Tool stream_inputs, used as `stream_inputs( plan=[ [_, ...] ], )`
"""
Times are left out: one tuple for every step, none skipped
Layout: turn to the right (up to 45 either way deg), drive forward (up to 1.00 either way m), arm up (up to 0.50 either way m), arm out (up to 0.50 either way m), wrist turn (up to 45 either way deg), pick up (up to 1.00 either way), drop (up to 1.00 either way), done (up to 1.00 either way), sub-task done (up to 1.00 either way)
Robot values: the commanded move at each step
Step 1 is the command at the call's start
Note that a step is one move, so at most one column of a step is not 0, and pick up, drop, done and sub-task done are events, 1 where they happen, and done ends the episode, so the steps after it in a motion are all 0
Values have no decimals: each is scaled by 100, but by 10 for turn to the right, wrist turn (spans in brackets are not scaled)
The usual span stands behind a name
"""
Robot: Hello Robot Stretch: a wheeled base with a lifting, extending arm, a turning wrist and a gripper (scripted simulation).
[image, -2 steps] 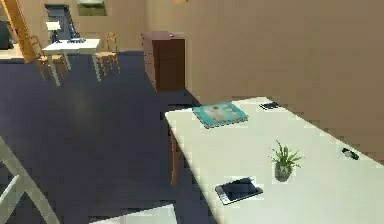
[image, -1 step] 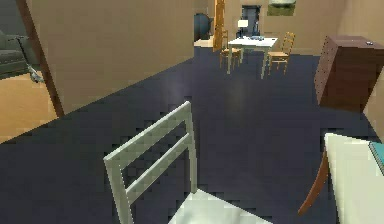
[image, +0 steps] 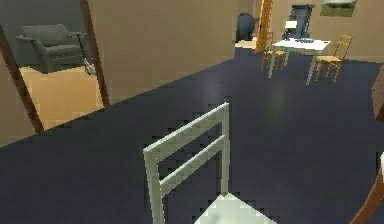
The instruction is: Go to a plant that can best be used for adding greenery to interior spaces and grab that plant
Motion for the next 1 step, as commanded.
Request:
stream_inputs(
  plan=[
    [0,0,50,0,0,0,0,0,0]
  ],
)
